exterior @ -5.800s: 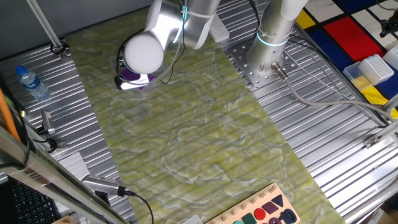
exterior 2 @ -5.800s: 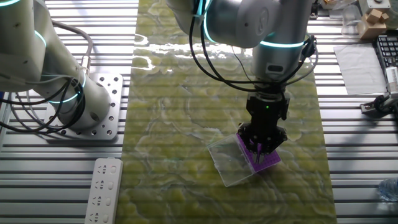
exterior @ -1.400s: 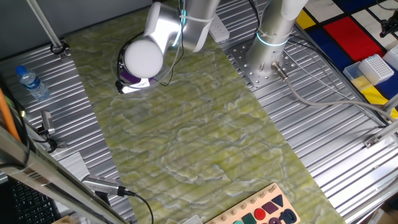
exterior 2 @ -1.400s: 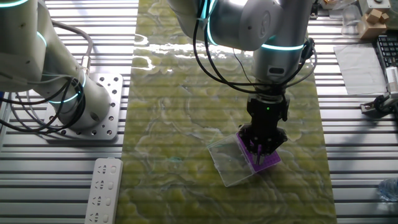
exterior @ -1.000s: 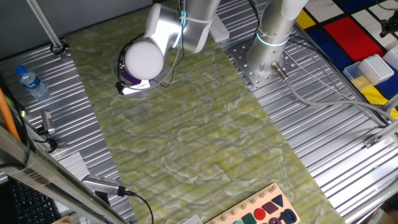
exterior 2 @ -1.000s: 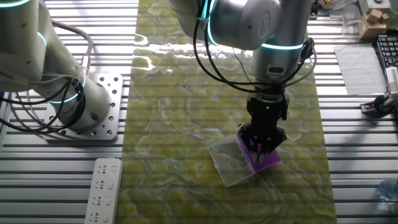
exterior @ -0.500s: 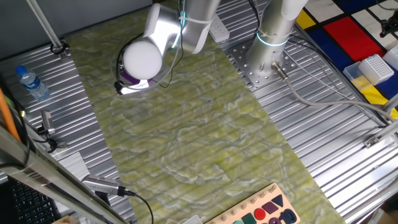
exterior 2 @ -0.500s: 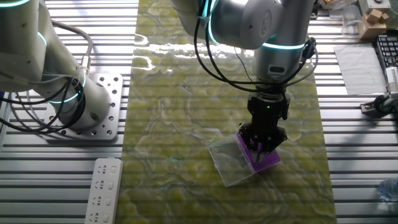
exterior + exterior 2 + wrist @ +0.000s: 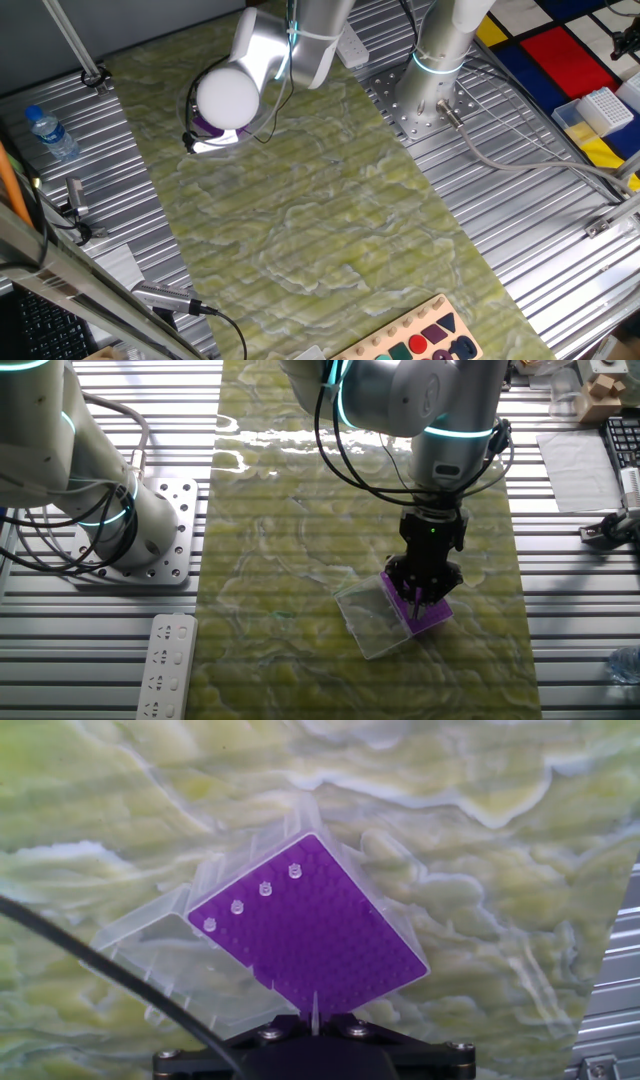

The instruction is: Insert a small pipette tip into the holder for small pipette tips

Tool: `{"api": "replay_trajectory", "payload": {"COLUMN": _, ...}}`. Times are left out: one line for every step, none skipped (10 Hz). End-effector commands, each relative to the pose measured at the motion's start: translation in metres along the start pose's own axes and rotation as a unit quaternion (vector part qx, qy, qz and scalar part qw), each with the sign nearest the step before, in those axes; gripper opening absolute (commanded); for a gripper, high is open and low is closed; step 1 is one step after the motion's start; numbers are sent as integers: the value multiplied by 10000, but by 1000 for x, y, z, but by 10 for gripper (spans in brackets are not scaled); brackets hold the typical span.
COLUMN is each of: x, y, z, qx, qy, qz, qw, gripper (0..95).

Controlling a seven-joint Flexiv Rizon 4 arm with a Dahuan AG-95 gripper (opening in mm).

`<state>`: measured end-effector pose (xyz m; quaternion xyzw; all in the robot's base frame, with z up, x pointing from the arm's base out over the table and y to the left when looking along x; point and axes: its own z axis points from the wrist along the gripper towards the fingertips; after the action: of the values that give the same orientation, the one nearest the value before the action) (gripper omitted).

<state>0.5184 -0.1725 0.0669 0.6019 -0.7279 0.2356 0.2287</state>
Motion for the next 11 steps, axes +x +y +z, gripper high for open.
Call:
{"api": "replay_trajectory", "payload": {"x": -1, "y": -1, "z": -1, "qx": -15, "qy": -1, "qz": 6, "qw": 10000, "gripper": 0}}
{"api": "replay_trajectory", "payload": {"x": -1, "y": -1, "z": -2, "qx": -17, "qy": -6, "qz": 6, "qw": 10000, "gripper": 0}}
{"api": "replay_trajectory", "payload": {"x": -2, "y": -1, "z": -2, "qx": -16, "qy": -5, "qz": 13, "qw": 10000, "gripper": 0}}
{"api": "replay_trajectory", "payload": {"x": -2, "y": -1, "z": -2, "qx": -15, "qy": -7, "qz": 20, "qw": 10000, "gripper": 0}}
{"api": "replay_trajectory", "payload": {"x": -2, "y": -1, "z": -2, "qx": -13, "qy": -17, "qz": 23, "qw": 10000, "gripper": 0}}
{"api": "replay_trajectory", "payload": {"x": -2, "y": -1, "z": -2, "qx": -13, "qy": -16, "qz": 18, "qw": 10000, "gripper": 0}}
{"api": "replay_trajectory", "payload": {"x": -2, "y": -1, "z": -2, "qx": -13, "qy": -13, "qz": 1, "qw": 10000, "gripper": 0}}
{"api": "replay_trajectory", "payload": {"x": -2, "y": -1, "z": -2, "qx": -2, "qy": -13, "qz": -60, "qw": 10000, "gripper": 0}}
{"api": "replay_trajectory", "payload": {"x": -3, "y": -1, "z": -2, "qx": 8, "qy": -17, "qz": -64, "qw": 10000, "gripper": 0}}
{"api": "replay_trajectory", "payload": {"x": -3, "y": -1, "z": -2, "qx": 8, "qy": -18, "qz": -62, "qw": 10000, "gripper": 0}}
{"api": "replay_trajectory", "payload": {"x": -3, "y": -1, "z": -2, "qx": 9, "qy": -14, "qz": -61, "qw": 10000, "gripper": 190}}
